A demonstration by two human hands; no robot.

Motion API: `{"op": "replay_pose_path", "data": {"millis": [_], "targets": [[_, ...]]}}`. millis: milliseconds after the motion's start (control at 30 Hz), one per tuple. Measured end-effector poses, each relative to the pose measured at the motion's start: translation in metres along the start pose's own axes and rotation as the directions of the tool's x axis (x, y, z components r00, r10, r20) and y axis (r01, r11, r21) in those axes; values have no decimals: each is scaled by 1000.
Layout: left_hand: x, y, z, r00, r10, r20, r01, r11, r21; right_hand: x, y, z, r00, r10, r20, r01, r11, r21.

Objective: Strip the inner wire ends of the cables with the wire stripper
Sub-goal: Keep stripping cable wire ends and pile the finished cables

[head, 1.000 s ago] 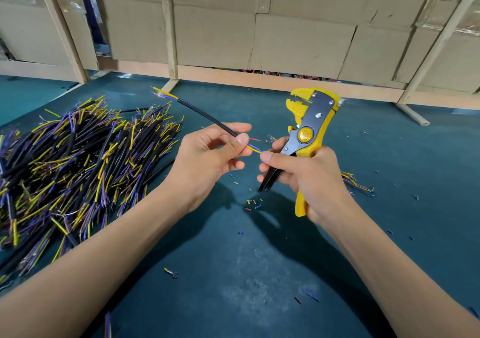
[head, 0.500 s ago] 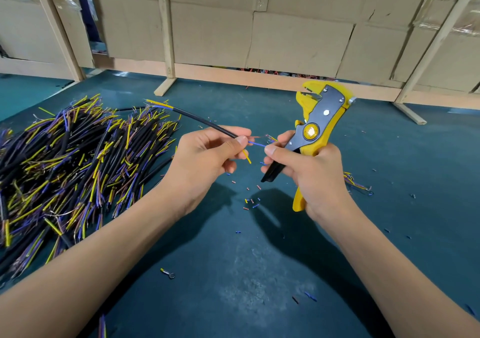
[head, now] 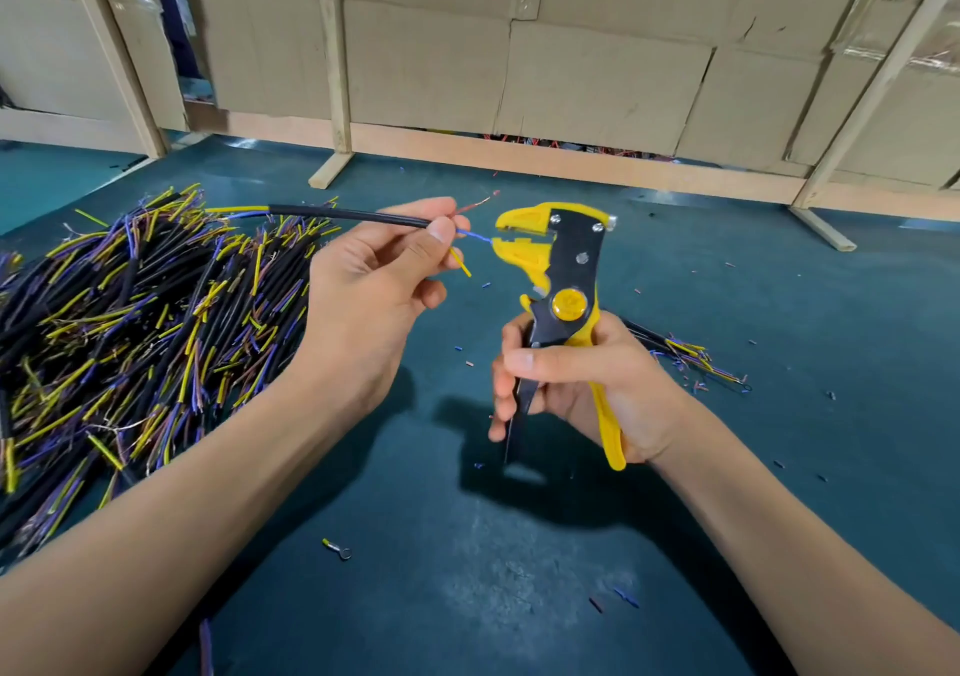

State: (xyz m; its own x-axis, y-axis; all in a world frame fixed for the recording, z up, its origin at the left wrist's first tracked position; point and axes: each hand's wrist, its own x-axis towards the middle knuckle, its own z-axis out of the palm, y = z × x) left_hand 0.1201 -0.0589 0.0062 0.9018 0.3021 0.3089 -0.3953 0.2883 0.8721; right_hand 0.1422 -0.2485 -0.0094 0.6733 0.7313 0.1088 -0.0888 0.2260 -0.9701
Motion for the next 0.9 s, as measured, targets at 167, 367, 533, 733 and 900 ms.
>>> {"op": "replay_pose_path", "data": {"millis": [167, 367, 533, 733, 900], "targets": [[-1, 2, 0, 1000, 21, -2, -21, 999, -36, 0, 3, 3, 995, 10, 97, -10, 1000, 4], [-3, 0, 2, 999, 27, 22, -25, 998, -52, 0, 3, 2, 996, 5, 84, -7, 1000, 13], [-6, -6, 4, 999, 52, -11, -53, 998, -33, 1, 4, 2, 997, -7, 76, 6, 1000, 16], [-10, -8, 8, 997, 62, -54, -66, 995, -79, 3, 6, 1, 999, -14, 51, 12, 999, 39], [-14, -10, 12, 999, 41, -23, -43, 994, -102, 3, 10, 3, 998, -7, 70, 3, 998, 57]]}}
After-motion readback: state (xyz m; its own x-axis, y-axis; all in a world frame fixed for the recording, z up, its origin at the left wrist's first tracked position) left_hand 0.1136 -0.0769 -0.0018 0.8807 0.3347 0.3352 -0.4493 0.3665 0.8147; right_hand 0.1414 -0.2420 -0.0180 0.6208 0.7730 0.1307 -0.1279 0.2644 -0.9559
